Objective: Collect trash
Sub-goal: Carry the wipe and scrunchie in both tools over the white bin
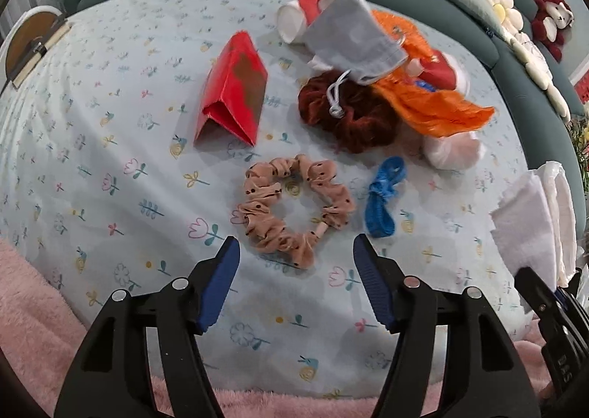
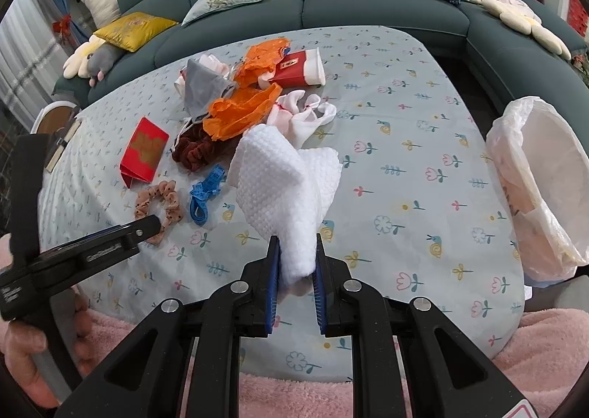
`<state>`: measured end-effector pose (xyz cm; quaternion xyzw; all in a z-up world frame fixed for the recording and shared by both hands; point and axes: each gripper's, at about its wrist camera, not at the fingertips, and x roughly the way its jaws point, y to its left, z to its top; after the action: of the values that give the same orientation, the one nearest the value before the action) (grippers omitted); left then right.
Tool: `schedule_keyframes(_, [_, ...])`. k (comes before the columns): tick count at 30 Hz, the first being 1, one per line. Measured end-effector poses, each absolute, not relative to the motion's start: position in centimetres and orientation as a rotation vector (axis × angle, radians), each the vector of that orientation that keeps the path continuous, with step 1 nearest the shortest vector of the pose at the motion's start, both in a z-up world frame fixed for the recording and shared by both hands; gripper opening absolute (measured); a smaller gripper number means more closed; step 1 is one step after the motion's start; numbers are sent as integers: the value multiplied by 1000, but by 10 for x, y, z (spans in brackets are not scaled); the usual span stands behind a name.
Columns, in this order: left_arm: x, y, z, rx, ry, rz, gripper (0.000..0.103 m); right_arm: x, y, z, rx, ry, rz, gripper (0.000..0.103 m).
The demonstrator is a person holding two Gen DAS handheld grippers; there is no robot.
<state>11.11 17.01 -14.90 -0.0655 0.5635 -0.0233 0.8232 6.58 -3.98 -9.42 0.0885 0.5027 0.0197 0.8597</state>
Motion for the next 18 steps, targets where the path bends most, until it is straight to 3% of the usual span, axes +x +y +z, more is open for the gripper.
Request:
schedule_keyframes(5, [121, 166, -163, -127, 1226, -74, 38, 70, -35, -98, 178, 1066, 48, 15])
schedule_keyframes(10, [125, 162, -167, -109, 1229, -103, 5, 72, -32, -99, 173, 1072, 53, 15])
schedule_keyframes(18, [112, 153, -141, -110, 1174, -138, 1, 68, -35, -90, 174, 1044, 55, 15])
